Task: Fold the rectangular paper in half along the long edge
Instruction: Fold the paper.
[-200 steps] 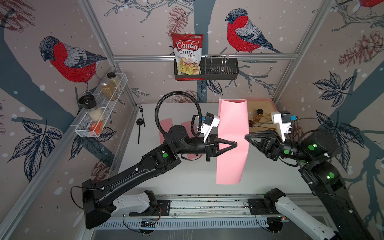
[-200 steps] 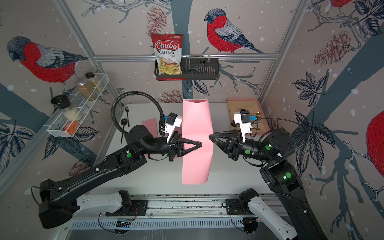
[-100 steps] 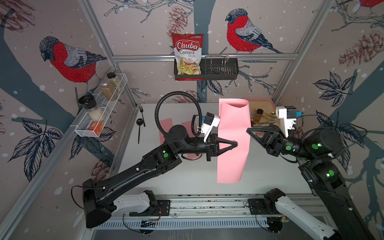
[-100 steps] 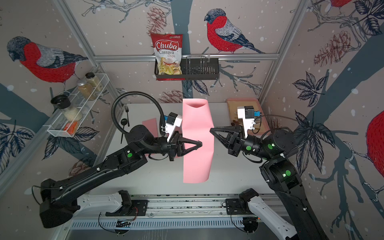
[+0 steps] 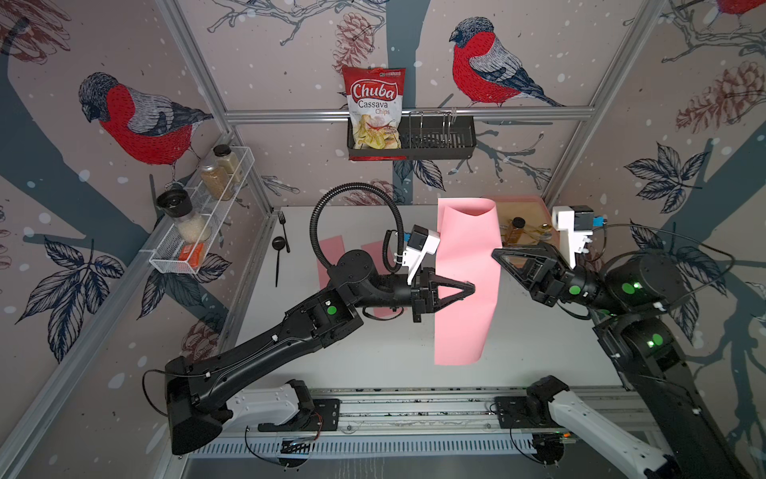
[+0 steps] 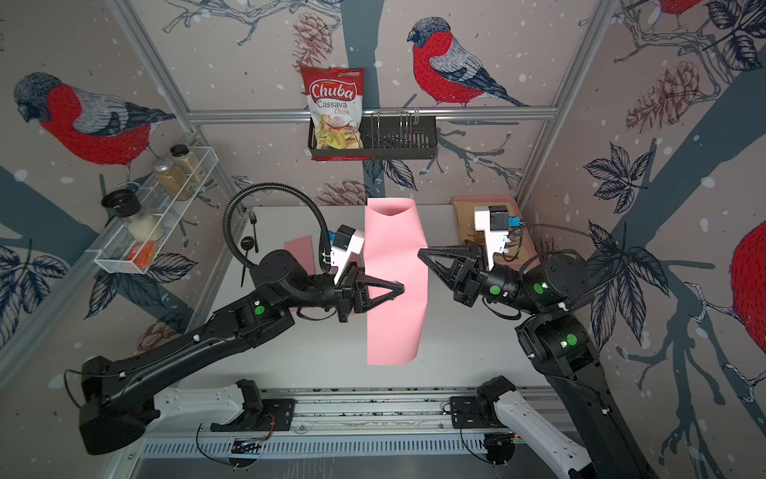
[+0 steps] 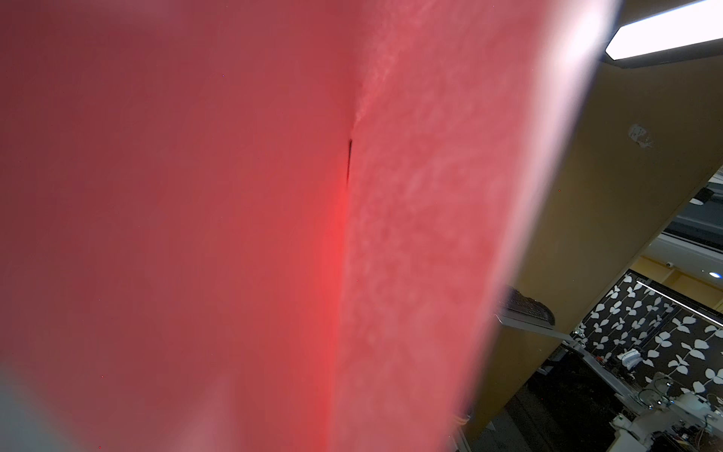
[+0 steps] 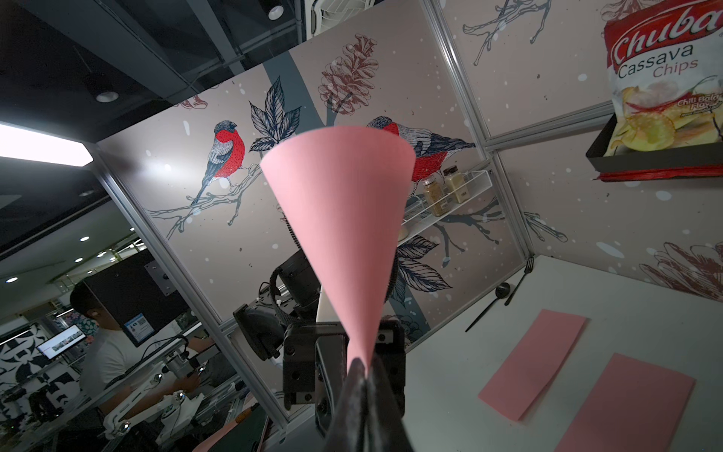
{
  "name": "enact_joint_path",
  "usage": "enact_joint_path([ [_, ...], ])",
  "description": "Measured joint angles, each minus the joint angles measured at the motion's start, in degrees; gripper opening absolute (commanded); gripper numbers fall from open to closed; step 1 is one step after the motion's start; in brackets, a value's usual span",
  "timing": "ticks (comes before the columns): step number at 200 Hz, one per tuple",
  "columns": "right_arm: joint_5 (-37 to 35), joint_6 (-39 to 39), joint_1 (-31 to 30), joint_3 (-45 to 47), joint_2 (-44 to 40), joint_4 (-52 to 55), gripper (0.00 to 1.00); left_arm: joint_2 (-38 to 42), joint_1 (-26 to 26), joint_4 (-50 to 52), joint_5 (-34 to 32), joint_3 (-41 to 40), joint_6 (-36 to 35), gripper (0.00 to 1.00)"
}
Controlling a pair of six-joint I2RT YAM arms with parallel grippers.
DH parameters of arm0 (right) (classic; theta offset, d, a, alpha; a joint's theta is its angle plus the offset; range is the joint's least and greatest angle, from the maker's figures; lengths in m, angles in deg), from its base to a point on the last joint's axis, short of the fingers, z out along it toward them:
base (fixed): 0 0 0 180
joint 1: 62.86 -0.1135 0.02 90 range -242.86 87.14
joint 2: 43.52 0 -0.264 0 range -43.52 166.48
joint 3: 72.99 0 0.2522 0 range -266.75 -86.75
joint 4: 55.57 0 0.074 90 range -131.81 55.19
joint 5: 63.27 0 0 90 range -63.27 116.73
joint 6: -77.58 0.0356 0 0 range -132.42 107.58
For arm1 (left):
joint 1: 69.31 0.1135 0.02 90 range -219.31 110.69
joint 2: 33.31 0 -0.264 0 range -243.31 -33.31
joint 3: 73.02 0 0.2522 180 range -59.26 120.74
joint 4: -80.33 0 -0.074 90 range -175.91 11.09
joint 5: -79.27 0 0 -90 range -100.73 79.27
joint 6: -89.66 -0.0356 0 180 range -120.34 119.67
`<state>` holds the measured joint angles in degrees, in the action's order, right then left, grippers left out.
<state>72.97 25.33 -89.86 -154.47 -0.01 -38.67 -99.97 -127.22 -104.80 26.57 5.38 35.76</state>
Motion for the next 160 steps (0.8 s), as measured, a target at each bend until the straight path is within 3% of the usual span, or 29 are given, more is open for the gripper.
enact_joint_path([
  [12,0.07,0.00,0.13,-0.02,0.04,0.00,0.03,0.00,-0.02,0.00,-0.02,0.00,0.00,0.00],
  [26,0.09,-0.09,0.20,-0.11,0.17,0.00,0.13,0.07,-0.02,-0.02,-0.02,0.00,-0.02,0.00],
  [46,-0.20,-0.39,0.72,-0.87,0.63,0.09,0.00,0.09,-0.11,0.00,0.09,0.00,-0.04,0.00],
  [60,-0.13,-0.31,0.96,-1.07,0.70,0.00,0.01,0.09,-0.22,0.00,0.09,0.00,-0.07,0.00],
  [74,0.04,-0.31,1.27,-1.40,0.81,0.04,0.11,0.09,-0.22,0.02,0.09,0.00,-0.09,0.00],
  [90,-0.02,-0.35,1.73,-2.10,1.20,-0.15,0.00,0.09,-0.26,0.02,0.13,0.00,-0.09,0.00],
  [108,0.26,-0.11,2.03,-2.14,1.51,-0.74,0.00,-0.07,-0.33,-0.02,0.04,0.00,-0.09,0.00],
  [125,0.48,-0.11,2.29,-2.36,1.86,-1.22,0.08,-0.17,-0.42,-0.07,-0.02,0.00,-0.07,0.00],
  [146,0.81,0.07,2.95,-2.99,2.27,-1.77,0.01,-0.17,-0.52,-0.17,-0.07,0.00,-0.07,0.00],
  [160,1.18,0.37,3.17,-3.06,2.49,-2.25,0.04,-0.22,-0.61,-0.31,-0.09,0.00,-0.07,0.00],
])
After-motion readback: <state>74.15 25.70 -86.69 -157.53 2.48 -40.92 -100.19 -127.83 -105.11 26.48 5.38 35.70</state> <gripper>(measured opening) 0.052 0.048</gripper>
